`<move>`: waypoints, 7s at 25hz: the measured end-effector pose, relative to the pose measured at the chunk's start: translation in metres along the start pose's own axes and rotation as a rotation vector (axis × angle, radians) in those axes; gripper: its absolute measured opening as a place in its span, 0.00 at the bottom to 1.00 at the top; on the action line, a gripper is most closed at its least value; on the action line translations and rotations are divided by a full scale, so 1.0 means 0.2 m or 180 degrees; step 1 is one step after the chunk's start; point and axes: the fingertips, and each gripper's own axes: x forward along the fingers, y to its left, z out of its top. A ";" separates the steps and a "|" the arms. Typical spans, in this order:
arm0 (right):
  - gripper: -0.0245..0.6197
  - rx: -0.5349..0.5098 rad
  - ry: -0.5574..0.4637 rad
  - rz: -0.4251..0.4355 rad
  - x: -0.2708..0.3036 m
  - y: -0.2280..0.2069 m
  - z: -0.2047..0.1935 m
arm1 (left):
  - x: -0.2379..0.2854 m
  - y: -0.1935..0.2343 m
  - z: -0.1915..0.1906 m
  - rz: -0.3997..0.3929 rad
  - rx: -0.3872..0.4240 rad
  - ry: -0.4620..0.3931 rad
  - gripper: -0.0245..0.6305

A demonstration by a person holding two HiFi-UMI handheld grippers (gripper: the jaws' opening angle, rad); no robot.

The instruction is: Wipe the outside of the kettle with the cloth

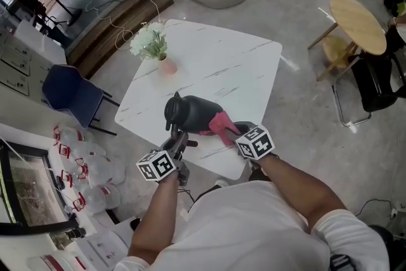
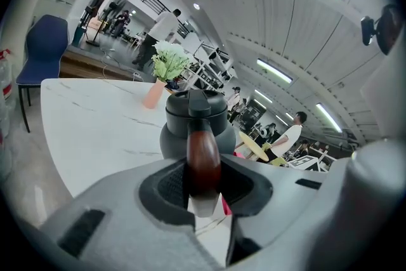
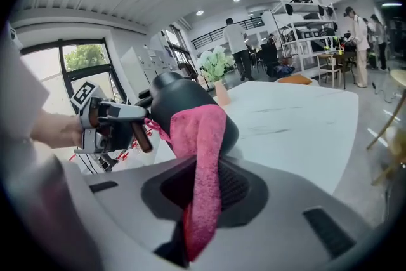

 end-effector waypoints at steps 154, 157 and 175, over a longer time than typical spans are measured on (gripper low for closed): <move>0.14 -0.2411 0.0813 0.1251 -0.39 0.25 0.68 | 0.00 -0.42 -0.40 -0.1029 0.5318 0.1079 0.20; 0.14 -0.2490 0.1006 0.1703 -0.52 0.43 0.70 | 0.02 -0.44 -0.41 -0.1091 0.5441 0.1129 0.20; 0.14 -0.3447 0.2761 0.1926 -0.16 0.46 0.28 | 0.03 -0.52 -0.43 -0.1048 0.5778 0.1256 0.20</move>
